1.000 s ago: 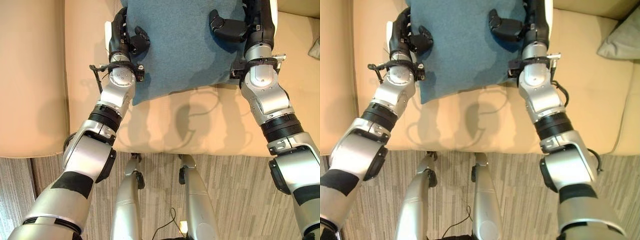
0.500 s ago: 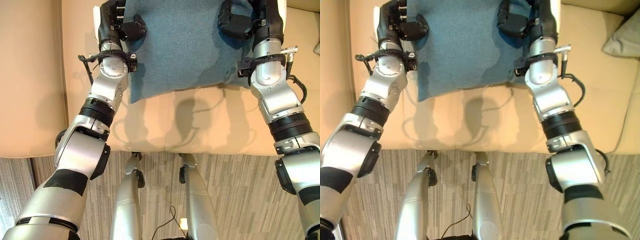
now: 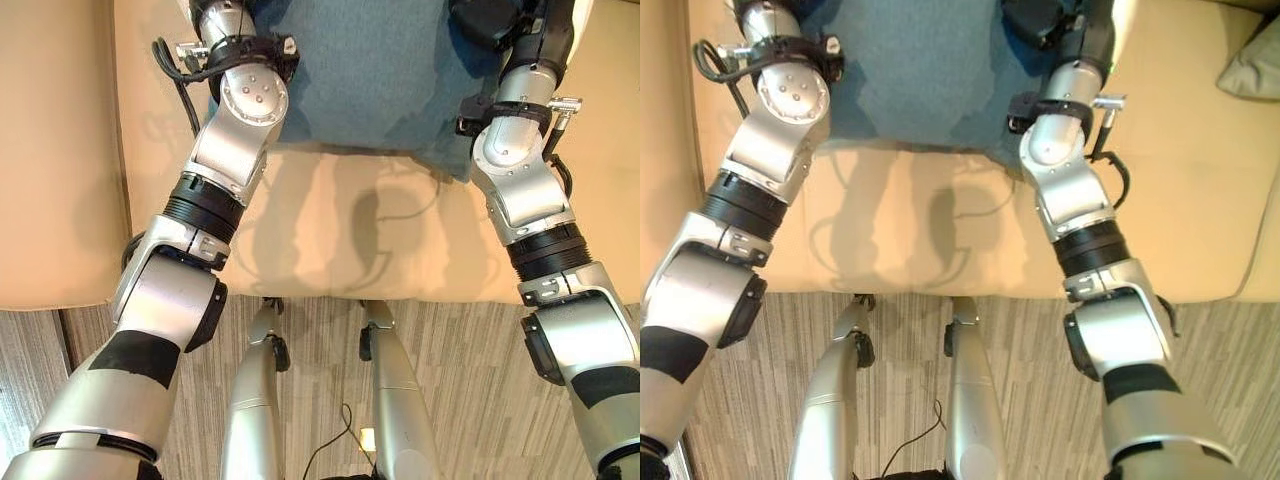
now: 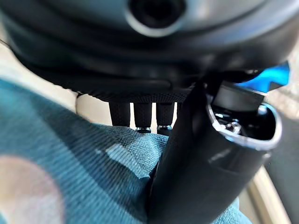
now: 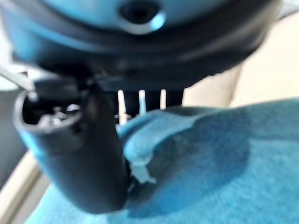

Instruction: Pick up all the scattered cushions and arrange them neatly on the sofa.

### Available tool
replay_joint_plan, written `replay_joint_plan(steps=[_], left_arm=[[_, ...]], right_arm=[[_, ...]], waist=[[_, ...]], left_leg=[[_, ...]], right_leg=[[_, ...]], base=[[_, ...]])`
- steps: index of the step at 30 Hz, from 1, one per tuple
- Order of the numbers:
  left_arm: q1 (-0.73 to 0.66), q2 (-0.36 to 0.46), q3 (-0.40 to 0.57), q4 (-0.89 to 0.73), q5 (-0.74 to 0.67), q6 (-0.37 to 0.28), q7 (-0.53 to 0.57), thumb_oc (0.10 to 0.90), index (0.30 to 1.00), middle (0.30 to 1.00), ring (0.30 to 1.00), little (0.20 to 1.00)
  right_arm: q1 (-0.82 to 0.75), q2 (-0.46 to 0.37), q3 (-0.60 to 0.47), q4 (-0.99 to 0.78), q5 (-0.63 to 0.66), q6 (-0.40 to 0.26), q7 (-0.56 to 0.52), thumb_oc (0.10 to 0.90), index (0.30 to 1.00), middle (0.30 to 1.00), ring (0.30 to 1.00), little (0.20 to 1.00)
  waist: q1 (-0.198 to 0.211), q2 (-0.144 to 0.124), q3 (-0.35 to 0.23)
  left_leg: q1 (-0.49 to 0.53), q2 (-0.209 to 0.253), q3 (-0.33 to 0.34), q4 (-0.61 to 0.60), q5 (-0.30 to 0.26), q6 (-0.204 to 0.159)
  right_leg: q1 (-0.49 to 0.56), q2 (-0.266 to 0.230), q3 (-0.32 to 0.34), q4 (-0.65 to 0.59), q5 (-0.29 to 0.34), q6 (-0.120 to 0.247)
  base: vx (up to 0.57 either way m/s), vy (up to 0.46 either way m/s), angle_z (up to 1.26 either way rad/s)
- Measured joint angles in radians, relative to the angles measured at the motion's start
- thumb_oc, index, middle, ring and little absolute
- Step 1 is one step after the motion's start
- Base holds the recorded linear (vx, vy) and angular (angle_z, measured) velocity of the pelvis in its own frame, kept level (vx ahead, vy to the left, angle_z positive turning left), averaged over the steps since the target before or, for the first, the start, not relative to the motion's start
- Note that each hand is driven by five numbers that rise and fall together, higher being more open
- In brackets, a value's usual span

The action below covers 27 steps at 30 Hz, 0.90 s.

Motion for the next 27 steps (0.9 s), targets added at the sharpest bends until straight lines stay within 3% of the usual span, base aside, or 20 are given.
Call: replay_joint_plan(steps=[5, 8, 11, 15, 16, 17, 18, 19, 22, 27], left_arm=[[0.003, -0.024, 0.051, -0.093, 0.036, -0.019, 0.077, 0.4, 0.3, 0.3, 0.3, 0.3], [0.004, -0.077, 0.098, -0.126, -0.044, -0.108, 0.1, 0.4, 0.3, 0.3, 0.3, 0.3], [0.003, -0.101, 0.112, -0.145, -0.085, -0.153, 0.121, 0.4, 0.3, 0.3, 0.3, 0.3], [0.001, -0.098, 0.109, -0.121, -0.086, -0.157, 0.12, 0.4, 0.3, 0.3, 0.3, 0.3], [-0.017, -0.087, 0.082, -0.06, -0.081, -0.16, 0.132, 0.657, 0.686, 0.686, 0.686, 0.686], [-0.034, -0.074, 0.065, 0.0, -0.079, -0.154, 0.142, 0.8, 0.9, 0.9, 0.9, 0.9], [-0.047, -0.07, 0.048, 0.046, -0.079, -0.149, 0.143, 0.8, 0.9, 0.9, 0.9, 0.9], [-0.062, -0.07, 0.034, 0.115, -0.07, -0.142, 0.143, 0.8, 0.9, 0.9, 0.9, 0.9], [-0.103, -0.066, -0.018, 0.325, -0.001, -0.101, 0.162, 0.8, 0.9, 0.9, 0.9, 0.9], [-0.126, -0.088, -0.038, 0.468, 0.002, -0.026, 0.157, 0.8, 0.9, 0.9, 0.9, 0.9]], right_arm=[[0.0, 0.001, -0.039, -0.102, -0.178, 0.001, -0.074, 0.4, 0.3, 0.3, 0.3, 0.3], [-0.005, 0.0, -0.062, -0.142, -0.293, 0.007, -0.119, 0.4, 0.3, 0.3, 0.3, 0.3], [-0.022, 0.0, -0.063, -0.147, -0.351, 0.023, -0.162, 0.4, 0.3, 0.3, 0.3, 0.3], [-0.035, -0.001, -0.049, -0.136, -0.379, 0.037, -0.174, 0.4, 0.3, 0.3, 0.3, 0.3], [-0.046, -0.002, -0.027, -0.106, -0.387, 0.04, -0.186, 0.4, 0.3, 0.3, 0.3, 0.3], [-0.062, -0.001, -0.003, -0.066, -0.387, 0.043, -0.195, 0.4, 0.3, 0.3, 0.3, 0.3], [-0.072, -0.002, 0.012, -0.039, -0.387, 0.047, -0.195, 0.4, 0.3, 0.3, 0.3, 0.3], [-0.087, -0.001, 0.038, 0.002, -0.387, 0.054, -0.194, 0.8, 0.9, 0.9, 0.9, 0.9], [-0.126, 0.003, 0.132, 0.136, -0.385, 0.055, -0.198, 0.8, 0.9, 0.9, 0.9, 0.9], [-0.143, 0.062, 0.148, 0.236, -0.306, 0.074, -0.193, 0.8, 0.9, 0.9, 0.9, 0.9]], waist=[[0.004, 0.003, 0.003], [0.009, 0.003, 0.003], [0.012, 0.003, 0.003], [0.011, 0.003, 0.003], [0.008, 0.003, 0.003], [0.004, 0.003, 0.003], [0.002, 0.003, 0.003], [0.002, 0.003, 0.003], [-0.002, 0.005, 0.002], [-0.017, 0.005, 0.002]], left_leg=[[-0.001, 0.0, -0.001, 0.0, 0.0, 0.0], [0.002, 0.0, -0.001, 0.001, 0.0, 0.0], [0.008, -0.001, -0.001, 0.003, 0.0, 0.0], [0.012, 0.0, 0.003, 0.014, 0.0, 0.0], [0.013, 0.0, 0.004, 0.021, 0.0, 0.0], [0.015, 0.0, 0.005, 0.024, 0.0, 0.0], [0.016, 0.0, 0.006, 0.028, -0.001, 0.0], [0.018, 0.0, 0.01, 0.03, 0.0, 0.001], [0.016, 0.004, 0.019, 0.03, -0.006, 0.005], [0.002, 0.006, 0.028, 0.021, -0.005, 0.005]], right_leg=[[-0.003, -0.001, 0.0, 0.002, 0.0, 0.0], [-0.002, -0.001, 0.0, 0.007, 0.0, 0.0], [-0.002, -0.002, 0.001, 0.018, 0.0, 0.0], [0.0, -0.002, 0.006, 0.026, 0.0, -0.001], [0.001, -0.002, 0.008, 0.03, 0.0, -0.001], [0.002, -0.002, 0.009, 0.035, 0.0, -0.001], [0.003, -0.002, 0.011, 0.037, 0.0, -0.001], [0.003, -0.001, 0.016, 0.038, 0.002, -0.001], [0.008, 0.002, 0.022, 0.007, 0.013, -0.002], [0.008, 0.004, 0.026, -0.04, 0.041, 0.001]], base=[[0.0, 0.0, 0.0], [0.0, 0.0, 0.0], [0.0, 0.0, 0.0], [0.0, 0.001, -0.01], [0.06, 0.03, -0.02], [0.0, 0.0, 0.0], [0.0, 0.0, 0.0], [0.02, -0.015, -0.07], [0.05, -0.01, -0.11], [0.0, -0.008, -0.05]])
